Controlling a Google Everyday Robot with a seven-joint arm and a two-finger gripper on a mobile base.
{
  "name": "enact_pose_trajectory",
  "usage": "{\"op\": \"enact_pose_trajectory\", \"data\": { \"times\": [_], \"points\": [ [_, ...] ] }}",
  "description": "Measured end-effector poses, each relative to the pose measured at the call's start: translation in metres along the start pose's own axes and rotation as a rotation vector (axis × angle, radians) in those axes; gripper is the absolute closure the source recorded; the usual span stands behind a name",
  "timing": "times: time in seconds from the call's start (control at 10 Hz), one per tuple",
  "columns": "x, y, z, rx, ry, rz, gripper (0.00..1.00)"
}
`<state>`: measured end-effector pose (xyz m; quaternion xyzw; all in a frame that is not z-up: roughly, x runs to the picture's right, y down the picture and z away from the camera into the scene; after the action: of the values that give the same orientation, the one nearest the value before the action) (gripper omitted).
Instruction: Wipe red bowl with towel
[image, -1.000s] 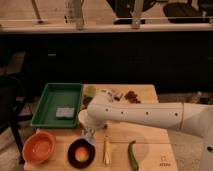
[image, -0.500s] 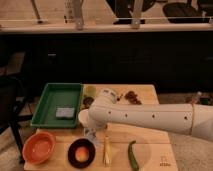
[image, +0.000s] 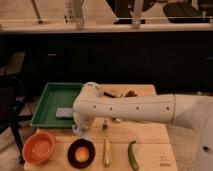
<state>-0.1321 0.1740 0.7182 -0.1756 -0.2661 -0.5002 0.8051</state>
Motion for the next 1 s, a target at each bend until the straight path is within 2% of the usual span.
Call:
{"op": "enact_pose_trajectory", "data": {
  "times": [0.2,0.5,0.7,0.8,1.0],
  "points": [
    [-0.008,-0.035,0.008,-0.002,-0.025,-0.083,1.00],
    [-0.017,-0.068,0.015,-0.002,-0.057,-0.176,1.00],
    [-0.033,-0.092,0.030,0.001,-0.107,-0.242,1.00],
    [-0.041,-0.101,0.041,0.000,-0.143,-0.271,1.00],
    [-0.043,-0.103,0.043,0.001,-0.152,-0.276,1.00]
  ]
}}
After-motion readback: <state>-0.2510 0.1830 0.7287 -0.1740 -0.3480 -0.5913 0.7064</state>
